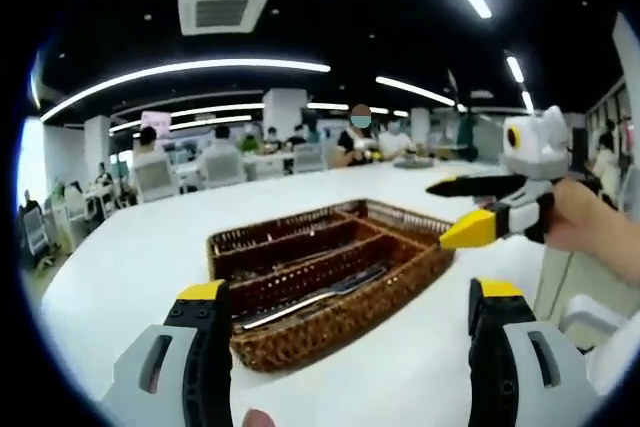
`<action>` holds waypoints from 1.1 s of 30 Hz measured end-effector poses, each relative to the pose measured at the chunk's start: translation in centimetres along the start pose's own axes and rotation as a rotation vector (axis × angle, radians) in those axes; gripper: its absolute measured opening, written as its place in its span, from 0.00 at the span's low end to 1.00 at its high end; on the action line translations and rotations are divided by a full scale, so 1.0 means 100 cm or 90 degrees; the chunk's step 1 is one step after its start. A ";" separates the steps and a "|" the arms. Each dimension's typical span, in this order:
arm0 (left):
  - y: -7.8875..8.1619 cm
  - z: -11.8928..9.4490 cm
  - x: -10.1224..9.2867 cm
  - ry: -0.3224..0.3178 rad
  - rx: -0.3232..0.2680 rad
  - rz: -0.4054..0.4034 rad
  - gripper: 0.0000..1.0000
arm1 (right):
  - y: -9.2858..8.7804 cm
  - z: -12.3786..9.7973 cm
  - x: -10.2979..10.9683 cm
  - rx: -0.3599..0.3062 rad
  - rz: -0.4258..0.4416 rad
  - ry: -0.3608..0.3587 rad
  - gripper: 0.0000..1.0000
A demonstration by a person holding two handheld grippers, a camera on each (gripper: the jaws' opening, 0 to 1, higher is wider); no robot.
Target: Arrange the knives, forks, and spoons in their matching storage slots by inserting each utensil handle-first until every utensil is classified and aligned in the correct compartment
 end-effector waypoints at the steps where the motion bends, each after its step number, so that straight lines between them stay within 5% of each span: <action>1: 0.000 -0.001 0.001 0.005 -0.002 -0.002 0.99 | 0.000 -0.001 0.000 0.001 0.001 -0.003 1.00; 18: 0.001 -0.009 0.003 0.058 -0.017 -0.026 0.99 | 0.000 -0.018 0.009 -0.009 0.013 -0.048 1.00; 33: -0.015 -0.021 -0.008 0.060 -0.024 -0.039 0.98 | -0.009 -0.034 0.030 -0.007 0.032 -0.061 1.00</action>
Point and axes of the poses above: the point that each gripper's makers call its tool centre point, and the gripper's own axes: z roughly forward along the fingers, x roughly to its left, y roughly out of its top, the point moved 8 cm from there along -z, roughly backward along the fingers, and after that the axes turned 14 degrees about -z, right-handed, at the moved point
